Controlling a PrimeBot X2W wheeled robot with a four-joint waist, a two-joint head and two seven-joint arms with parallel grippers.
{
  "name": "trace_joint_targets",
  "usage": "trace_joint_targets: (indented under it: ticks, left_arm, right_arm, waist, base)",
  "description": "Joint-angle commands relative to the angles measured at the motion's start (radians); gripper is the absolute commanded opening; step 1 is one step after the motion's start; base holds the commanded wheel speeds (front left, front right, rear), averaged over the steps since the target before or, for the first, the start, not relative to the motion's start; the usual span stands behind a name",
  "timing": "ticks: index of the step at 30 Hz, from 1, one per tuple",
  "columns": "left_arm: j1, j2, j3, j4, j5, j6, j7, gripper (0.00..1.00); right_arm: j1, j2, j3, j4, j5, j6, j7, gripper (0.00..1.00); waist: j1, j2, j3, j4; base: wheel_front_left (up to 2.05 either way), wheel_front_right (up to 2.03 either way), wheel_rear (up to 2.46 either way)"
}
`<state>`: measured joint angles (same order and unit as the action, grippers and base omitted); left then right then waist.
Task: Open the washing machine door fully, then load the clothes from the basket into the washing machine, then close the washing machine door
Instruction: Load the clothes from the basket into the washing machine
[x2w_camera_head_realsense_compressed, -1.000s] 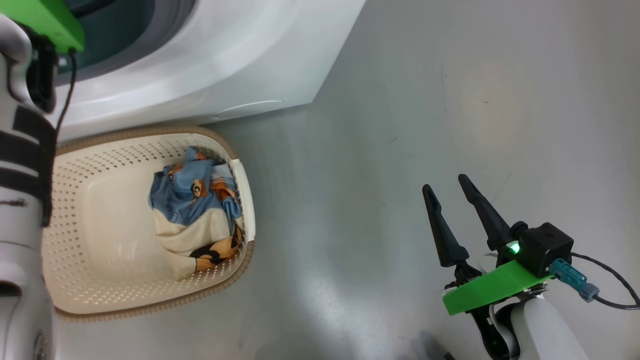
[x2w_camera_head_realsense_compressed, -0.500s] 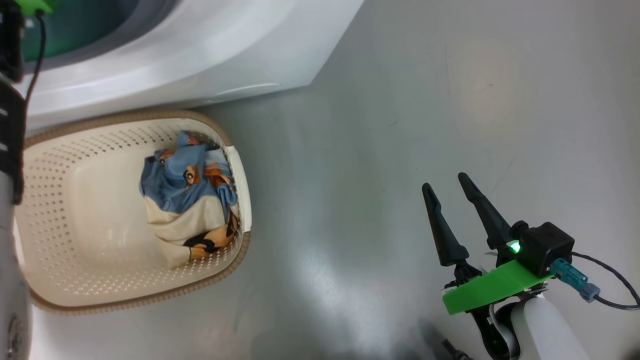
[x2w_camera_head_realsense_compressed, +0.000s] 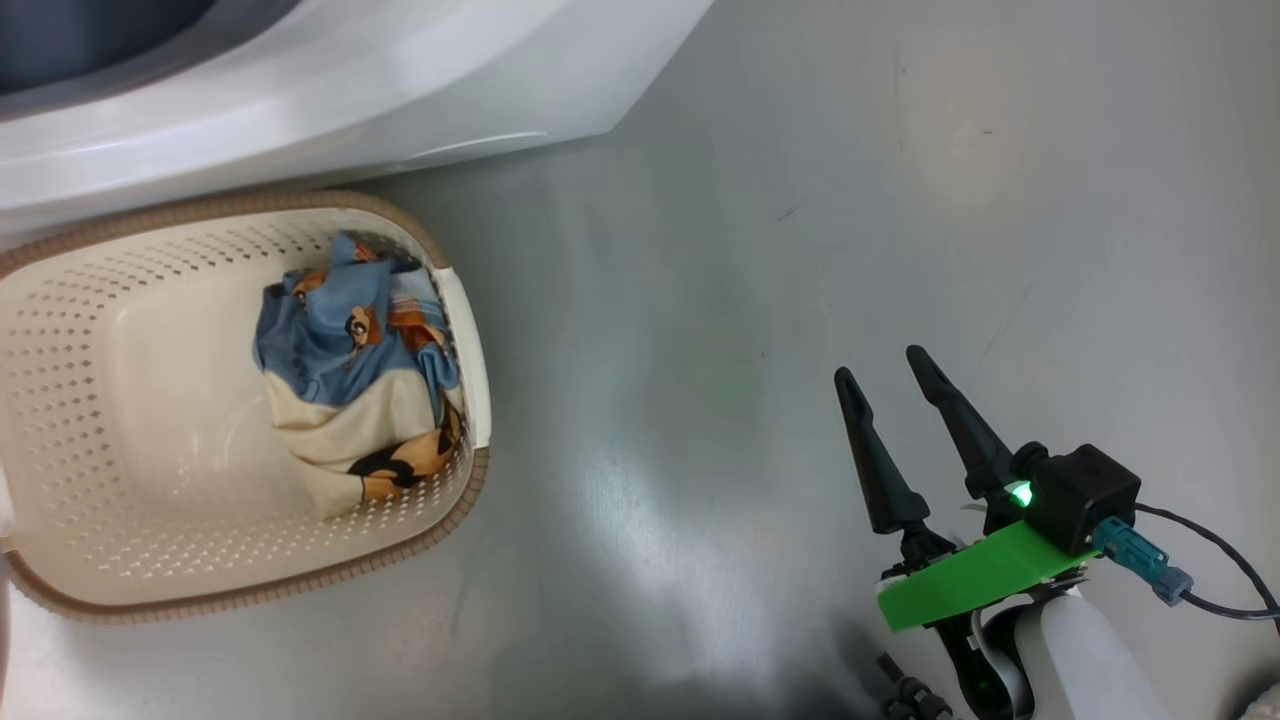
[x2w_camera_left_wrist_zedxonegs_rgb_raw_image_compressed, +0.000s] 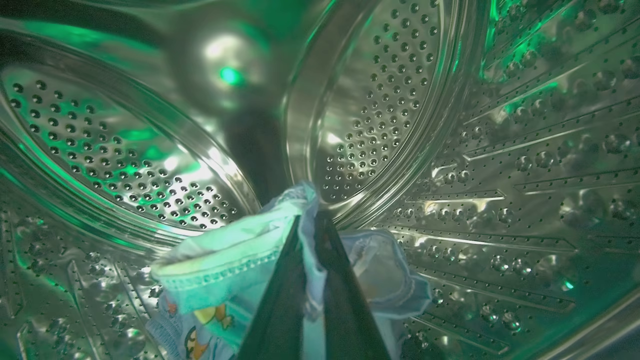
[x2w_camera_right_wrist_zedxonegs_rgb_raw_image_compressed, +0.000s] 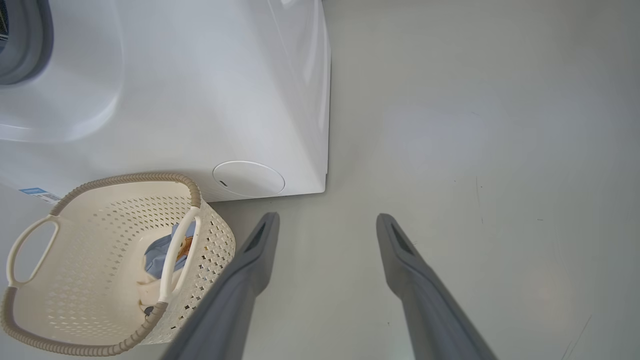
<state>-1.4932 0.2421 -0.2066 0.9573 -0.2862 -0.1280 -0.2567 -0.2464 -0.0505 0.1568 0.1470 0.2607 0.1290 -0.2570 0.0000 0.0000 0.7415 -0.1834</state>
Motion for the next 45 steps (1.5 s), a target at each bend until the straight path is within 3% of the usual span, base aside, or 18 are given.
trace_joint_targets:
  ticks: [1,11,20,29,30,31,45]
  left_arm:
    - [-0.023,0.042,0.001,-0.033,0.007,-0.001,-0.005,0.0]
    - [-0.059,0.042,-0.038,0.023,-0.001,-0.002,0.004,0.0]
    - [-0.104,0.058,-0.062,0.112,-0.038,-0.003,0.086,0.0]
    - [-0.113,0.056,-0.074,0.146,-0.059,-0.003,0.071,0.0]
    - [-0.114,0.055,-0.072,0.148,-0.063,-0.002,0.064,0.23]
    - [-0.115,0.054,-0.066,0.149,-0.068,0.003,0.054,0.97]
    - [0.02,0.015,-0.04,0.173,-0.115,0.018,-0.001,1.0]
  right_arm:
    - [0.022,0.0,0.029,-0.018,0.026,0.002,-0.005,1.0]
    - [0.02,0.0,0.04,-0.021,0.041,0.002,-0.005,1.0]
    - [0.013,0.0,0.047,-0.022,0.054,0.002,-0.005,1.0]
    - [0.011,0.0,0.041,-0.017,0.055,0.002,-0.005,1.0]
    - [0.009,0.0,0.04,-0.018,0.054,0.002,-0.005,1.0]
    - [0.007,0.0,0.038,-0.018,0.051,0.002,-0.005,1.0]
    - [-0.001,0.0,-0.004,-0.003,0.008,0.002,-0.005,1.0]
  waist:
    - [0.0,0.0,0.002,-0.003]
    - [0.0,0.0,0.036,-0.025]
    - [0.0,0.0,0.067,-0.038]
    - [0.0,0.0,0.059,-0.031]
    - [0.0,0.0,0.058,-0.029]
    - [0.0,0.0,0.056,-0.027]
    - [0.0,0.0,-0.057,0.035]
  base:
    - [0.0,0.0,0.0]
    - [0.0,0.0,0.0]
    - [0.0,0.0,0.0]
    - [0.0,0.0,0.0]
    - [0.0,0.0,0.0]
    - [0.0,0.0,0.0]
    - [0.0,0.0,0.0]
